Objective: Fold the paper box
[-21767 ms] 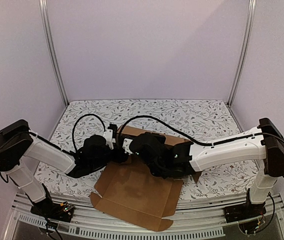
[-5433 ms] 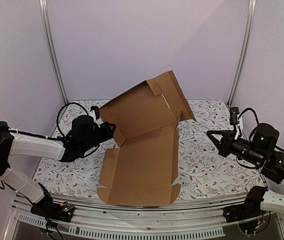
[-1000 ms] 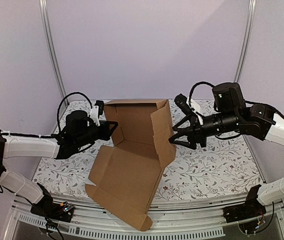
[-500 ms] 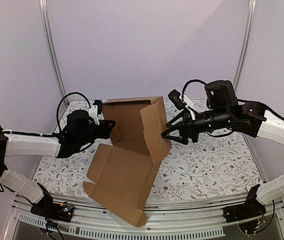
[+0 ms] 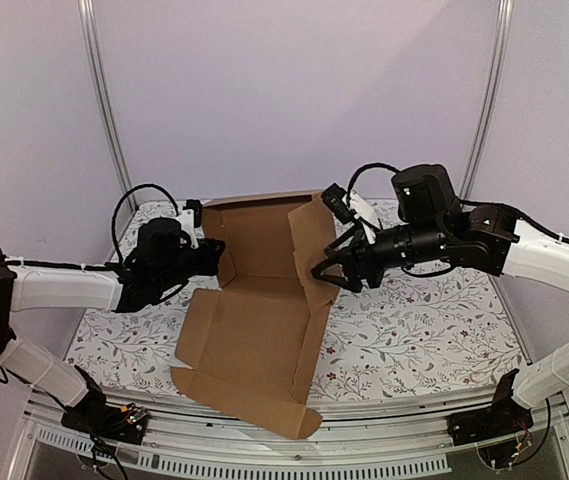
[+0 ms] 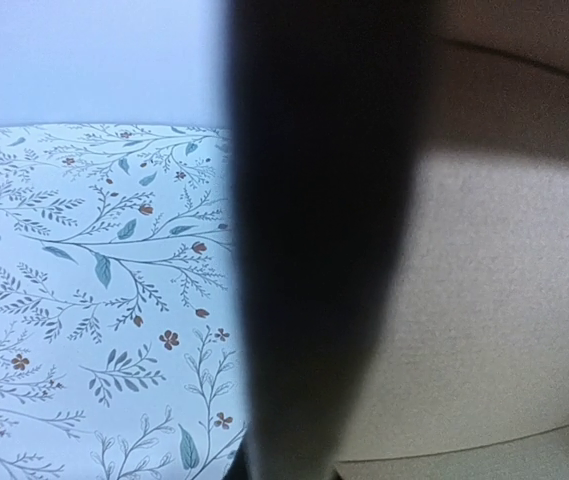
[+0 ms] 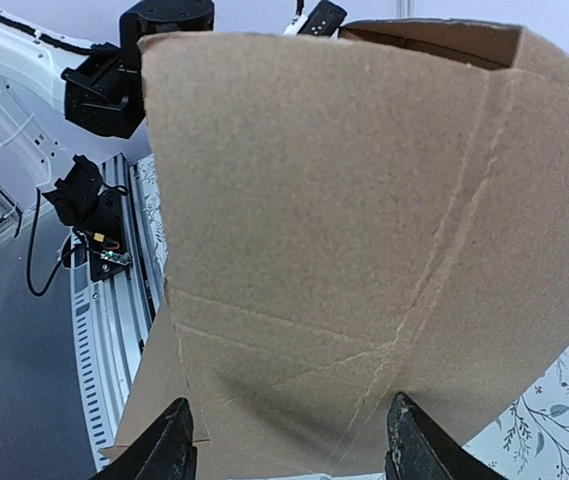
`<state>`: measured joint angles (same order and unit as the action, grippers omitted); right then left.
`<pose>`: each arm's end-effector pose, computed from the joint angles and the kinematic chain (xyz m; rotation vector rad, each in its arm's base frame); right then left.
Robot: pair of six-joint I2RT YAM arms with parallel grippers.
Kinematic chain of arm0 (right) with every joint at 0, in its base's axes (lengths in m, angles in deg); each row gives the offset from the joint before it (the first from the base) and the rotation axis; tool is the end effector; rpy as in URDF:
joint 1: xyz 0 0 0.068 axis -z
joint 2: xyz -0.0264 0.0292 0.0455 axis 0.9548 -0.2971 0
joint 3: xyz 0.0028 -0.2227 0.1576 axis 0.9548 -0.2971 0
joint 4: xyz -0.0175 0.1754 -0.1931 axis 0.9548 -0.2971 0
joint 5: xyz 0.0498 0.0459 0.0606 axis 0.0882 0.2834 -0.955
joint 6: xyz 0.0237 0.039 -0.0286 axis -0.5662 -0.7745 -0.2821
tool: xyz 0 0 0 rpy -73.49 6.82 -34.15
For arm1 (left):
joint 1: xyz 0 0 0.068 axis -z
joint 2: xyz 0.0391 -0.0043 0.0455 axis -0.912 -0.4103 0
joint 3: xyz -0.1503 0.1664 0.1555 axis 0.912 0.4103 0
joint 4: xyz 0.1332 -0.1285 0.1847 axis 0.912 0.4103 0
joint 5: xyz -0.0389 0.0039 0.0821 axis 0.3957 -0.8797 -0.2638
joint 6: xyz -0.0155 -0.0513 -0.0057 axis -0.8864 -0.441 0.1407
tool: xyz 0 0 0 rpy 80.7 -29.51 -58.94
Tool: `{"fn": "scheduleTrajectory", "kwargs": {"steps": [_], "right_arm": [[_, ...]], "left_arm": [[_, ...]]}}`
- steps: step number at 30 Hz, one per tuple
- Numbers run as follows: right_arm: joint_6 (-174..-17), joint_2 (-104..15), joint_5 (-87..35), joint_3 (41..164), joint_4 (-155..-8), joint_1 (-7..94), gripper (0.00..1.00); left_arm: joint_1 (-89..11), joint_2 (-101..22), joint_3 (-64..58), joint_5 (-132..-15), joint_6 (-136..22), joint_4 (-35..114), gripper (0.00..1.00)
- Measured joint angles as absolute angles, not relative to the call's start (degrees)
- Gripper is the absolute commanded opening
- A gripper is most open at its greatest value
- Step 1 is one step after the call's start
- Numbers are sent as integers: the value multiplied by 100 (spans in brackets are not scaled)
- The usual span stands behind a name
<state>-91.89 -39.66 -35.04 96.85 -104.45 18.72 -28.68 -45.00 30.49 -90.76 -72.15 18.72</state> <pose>0.1688 0.2498 0.3478 -1.1073 1.9049 0.8963 0.2457 -0.1787 0.2178 0.0641 1.9518 -0.5974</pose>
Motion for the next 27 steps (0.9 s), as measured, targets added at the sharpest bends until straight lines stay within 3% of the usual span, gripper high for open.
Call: {"fn": "scheduleTrajectory", "kwargs": {"steps": [15,27], "right_arm": [[-9403,-4103,-1773,9685,-10413,1828,65],[-9626,-4409,-1181,9772,-10262,1793,63]], "left_arm": [[-2868,-4500,3046,-9146,-7298,1968,0],[-2866,-4500,3046,-9238,-7320,2053,0]]}}
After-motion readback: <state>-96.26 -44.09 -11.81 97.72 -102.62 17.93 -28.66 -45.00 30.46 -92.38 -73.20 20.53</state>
